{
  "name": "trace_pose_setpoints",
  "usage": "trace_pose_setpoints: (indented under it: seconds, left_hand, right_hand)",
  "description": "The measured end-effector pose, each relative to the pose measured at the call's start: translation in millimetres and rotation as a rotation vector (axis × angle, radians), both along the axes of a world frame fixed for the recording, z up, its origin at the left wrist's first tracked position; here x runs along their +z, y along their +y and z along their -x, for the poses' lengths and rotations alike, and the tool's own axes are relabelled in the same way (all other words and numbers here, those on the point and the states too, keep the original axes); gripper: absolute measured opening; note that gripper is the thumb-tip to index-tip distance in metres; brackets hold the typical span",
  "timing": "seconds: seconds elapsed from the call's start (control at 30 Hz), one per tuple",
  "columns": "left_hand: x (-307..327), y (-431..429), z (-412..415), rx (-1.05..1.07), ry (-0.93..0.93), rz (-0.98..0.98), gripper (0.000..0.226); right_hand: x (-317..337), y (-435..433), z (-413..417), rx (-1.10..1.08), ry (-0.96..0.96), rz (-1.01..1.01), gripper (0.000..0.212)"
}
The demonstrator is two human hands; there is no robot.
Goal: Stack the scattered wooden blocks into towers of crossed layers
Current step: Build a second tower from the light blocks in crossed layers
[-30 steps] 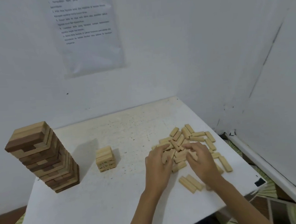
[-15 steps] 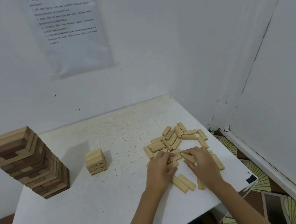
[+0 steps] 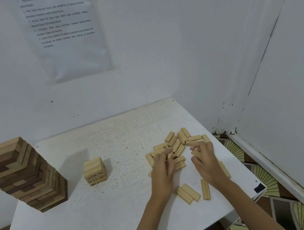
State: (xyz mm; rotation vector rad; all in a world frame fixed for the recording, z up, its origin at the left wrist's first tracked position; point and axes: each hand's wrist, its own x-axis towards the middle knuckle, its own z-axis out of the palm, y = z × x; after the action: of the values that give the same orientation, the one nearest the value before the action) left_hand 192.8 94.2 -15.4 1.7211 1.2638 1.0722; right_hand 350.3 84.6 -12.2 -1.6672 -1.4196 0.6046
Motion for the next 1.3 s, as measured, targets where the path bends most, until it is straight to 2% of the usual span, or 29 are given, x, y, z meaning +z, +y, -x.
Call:
trace_pose_setpoints:
  seconds: [0.07, 0.13, 0.2, 0.33, 0.57, 0.8, 0.87, 1.0, 1.2, 1.3]
  left_hand:
    - [1.7, 5.0, -2.2, 0.011, -0.082, 0.078, 0.028]
    - [2.3, 9.7, -3.1, 0.02, -0.116, 0.1, 0.03]
    - [2.5, 12.9, -3.1, 0.014, -0.136, 0.097, 0.03]
    - [4.0, 15.7, -3.2, 0.011, -0.186, 0.158, 0.027]
    - [-0.6, 12.7, 3.0, 0.059, -0.254, 0.238, 0.02]
    - [5.2, 7.2, 7.2, 0.119, -0.285, 0.199, 0.018]
    - [7.0, 5.5, 10.0, 0.146, -0.297, 0.179, 0.017]
    - [9.9, 2.7, 20.4, 0.211, -0.331, 0.143, 0.015]
    - [6.1, -1.7, 50.1, 0.308, -0.347, 0.152, 0.014]
    - [5.6, -7.7, 70.1, 0.318, -0.361, 0.195, 0.019]
  right_hand:
    - [0.5, 8.8, -1.7, 0.027, -0.039, 0.042, 0.026]
    - [-1.5, 18.6, -4.5, 0.086, -0.115, 0.036, 0.034]
    - [-2.3, 26.8, -8.9, 0.139, -0.251, 0.035, 0.038]
    - [2.4, 40.2, -13.3, 0.211, -0.482, 0.072, 0.031]
    - [5.4, 42.9, -14.1, 0.26, -0.662, 0.026, 0.018]
    - [4.0, 38.6, -11.7, 0.244, -0.805, 0.099, 0.034]
    - [-0.6, 33.4, -9.7, 0.192, -0.727, 0.106, 0.031]
    - [0.4, 22.2, 0.2, 0.057, -0.354, 0.069, 0.021]
    - [27.1, 5.4, 41.9, 0.102, 0.166, 0.09, 0.013]
    - [27.6, 3.2, 64.4, 0.141, 0.325, 0.127, 0.009]
